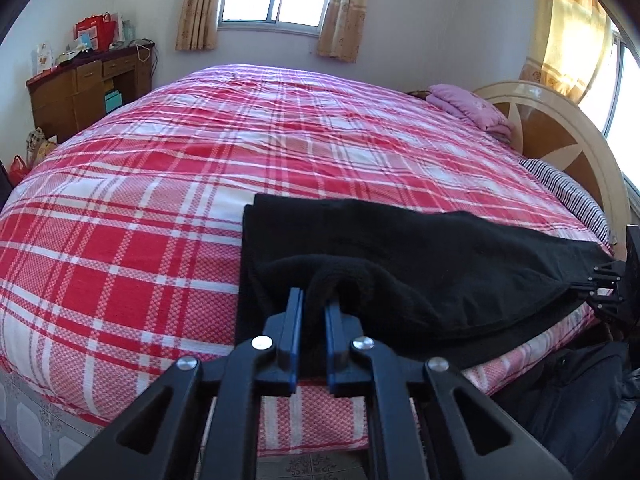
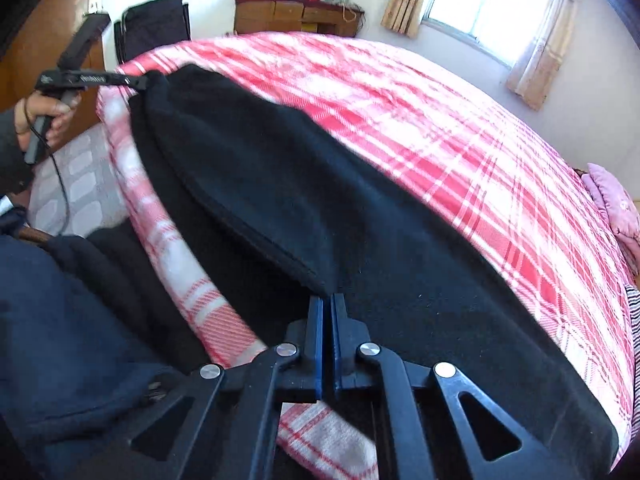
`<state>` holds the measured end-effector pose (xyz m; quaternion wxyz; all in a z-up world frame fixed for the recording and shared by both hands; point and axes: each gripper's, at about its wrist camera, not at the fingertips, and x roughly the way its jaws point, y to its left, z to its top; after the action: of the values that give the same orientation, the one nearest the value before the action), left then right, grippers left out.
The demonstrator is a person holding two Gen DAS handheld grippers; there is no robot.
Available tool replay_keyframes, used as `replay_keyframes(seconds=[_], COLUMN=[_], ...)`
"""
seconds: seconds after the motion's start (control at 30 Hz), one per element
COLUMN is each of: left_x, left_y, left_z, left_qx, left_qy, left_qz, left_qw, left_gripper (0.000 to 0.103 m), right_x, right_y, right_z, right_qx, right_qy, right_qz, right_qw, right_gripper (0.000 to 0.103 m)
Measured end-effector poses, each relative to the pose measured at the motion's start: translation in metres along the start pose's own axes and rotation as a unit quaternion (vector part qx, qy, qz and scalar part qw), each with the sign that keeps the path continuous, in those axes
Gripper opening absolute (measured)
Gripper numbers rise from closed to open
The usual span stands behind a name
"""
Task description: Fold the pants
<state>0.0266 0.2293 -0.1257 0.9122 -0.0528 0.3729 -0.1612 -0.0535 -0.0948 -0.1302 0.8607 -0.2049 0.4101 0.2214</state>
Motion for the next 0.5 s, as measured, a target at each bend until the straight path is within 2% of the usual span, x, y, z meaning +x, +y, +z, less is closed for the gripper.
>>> replay_keyframes(seconds=[0.13,0.3,0.5], left_x=[-0.005,-0.003,-0.013], left_y=[-0.006,-0.008,0.003], left_z=[0.002,0.000,0.005], left_qx=[0.015,0.025,0.006], left_qy=[0.010,0.032,0.022], left_qz=[-0.021,-0.030,-0.043], left_qw=[0.9996,0.9987,0.9988], left_gripper=[0.010,0.010,0.010], right_x=[-0.008,0.023,0.004], right_y=[0.002,0.010,0.000], right_z=[-0.005,-0.017,-0.008], right_qx=[-0.007,-0.024,0.009], right_qy=[0.001,0.043,0.010], right_qz=[-0.002,0.006,0.036], right_qw=[1.000,0.999,0.999], right_gripper=[0.003,0.003,0.003])
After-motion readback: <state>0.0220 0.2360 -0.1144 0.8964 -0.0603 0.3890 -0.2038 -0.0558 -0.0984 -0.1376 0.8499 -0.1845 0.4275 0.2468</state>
